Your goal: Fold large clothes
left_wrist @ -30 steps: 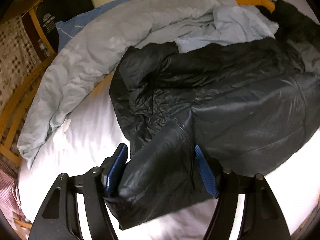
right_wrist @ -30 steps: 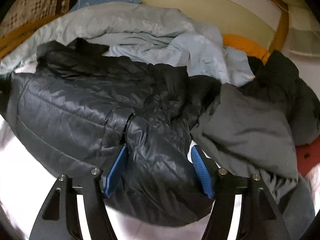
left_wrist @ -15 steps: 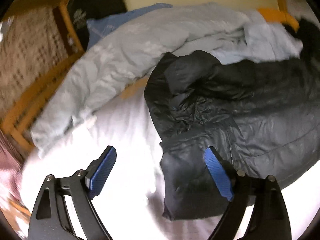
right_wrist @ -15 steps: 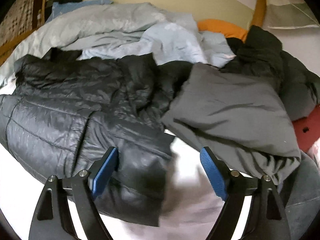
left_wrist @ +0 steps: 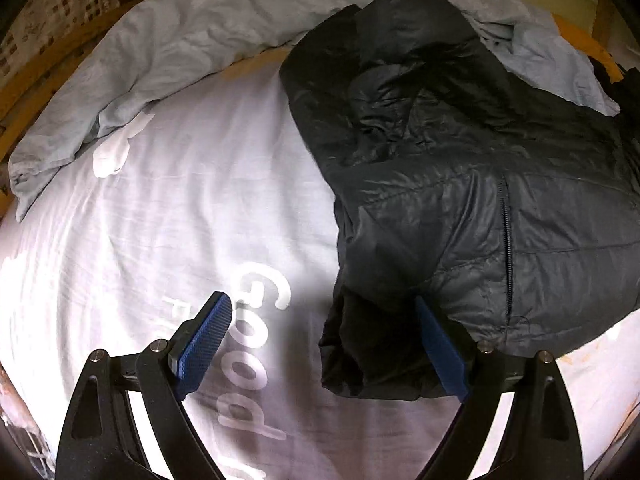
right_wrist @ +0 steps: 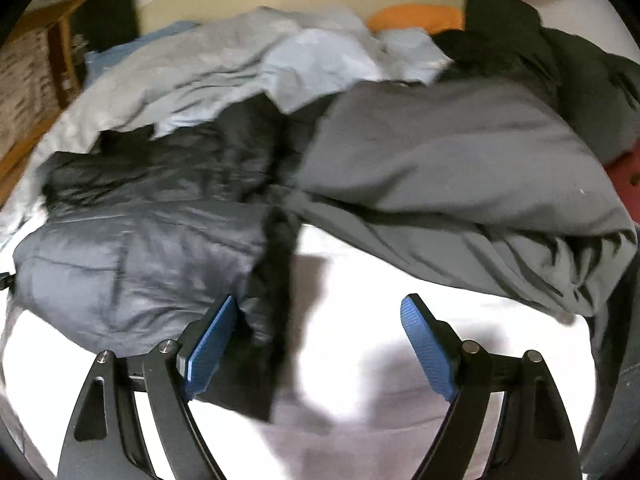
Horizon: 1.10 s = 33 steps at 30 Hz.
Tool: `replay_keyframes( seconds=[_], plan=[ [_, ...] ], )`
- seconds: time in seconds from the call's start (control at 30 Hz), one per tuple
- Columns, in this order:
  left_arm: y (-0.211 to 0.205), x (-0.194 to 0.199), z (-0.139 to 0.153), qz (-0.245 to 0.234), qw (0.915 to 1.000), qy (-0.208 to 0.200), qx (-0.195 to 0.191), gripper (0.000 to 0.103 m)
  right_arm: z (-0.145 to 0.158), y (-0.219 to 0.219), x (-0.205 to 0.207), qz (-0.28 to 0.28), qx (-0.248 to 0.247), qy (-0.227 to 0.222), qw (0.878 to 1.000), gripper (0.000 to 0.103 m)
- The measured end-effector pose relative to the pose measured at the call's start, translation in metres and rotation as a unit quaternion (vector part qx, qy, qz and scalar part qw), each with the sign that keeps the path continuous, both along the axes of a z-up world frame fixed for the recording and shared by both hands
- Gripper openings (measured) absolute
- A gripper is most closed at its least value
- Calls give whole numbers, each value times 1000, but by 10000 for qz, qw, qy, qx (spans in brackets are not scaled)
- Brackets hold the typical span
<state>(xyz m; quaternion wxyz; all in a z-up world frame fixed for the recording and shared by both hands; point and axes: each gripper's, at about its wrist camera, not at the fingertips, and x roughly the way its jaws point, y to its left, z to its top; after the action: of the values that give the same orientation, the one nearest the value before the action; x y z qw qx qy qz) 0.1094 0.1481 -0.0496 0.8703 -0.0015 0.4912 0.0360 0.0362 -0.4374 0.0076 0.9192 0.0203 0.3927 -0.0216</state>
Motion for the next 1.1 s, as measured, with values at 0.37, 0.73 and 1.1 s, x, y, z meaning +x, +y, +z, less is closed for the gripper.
replay_keyframes(
  seconds=[0.37,0.73,1.1],
  plan=[
    [-10,-28,55,-360,9915,-1212,-296,88,34,1,-12,374,1037,-546,9924,85],
    [-16,-7,8,-469,9974,-192,-512,88,-4,3,2,135,1549,423,9869,90],
    [-11,-8,-12,-725,9883,-201,-1323,56,-39,11,20,721,2324,831,9664,49]
  ],
)
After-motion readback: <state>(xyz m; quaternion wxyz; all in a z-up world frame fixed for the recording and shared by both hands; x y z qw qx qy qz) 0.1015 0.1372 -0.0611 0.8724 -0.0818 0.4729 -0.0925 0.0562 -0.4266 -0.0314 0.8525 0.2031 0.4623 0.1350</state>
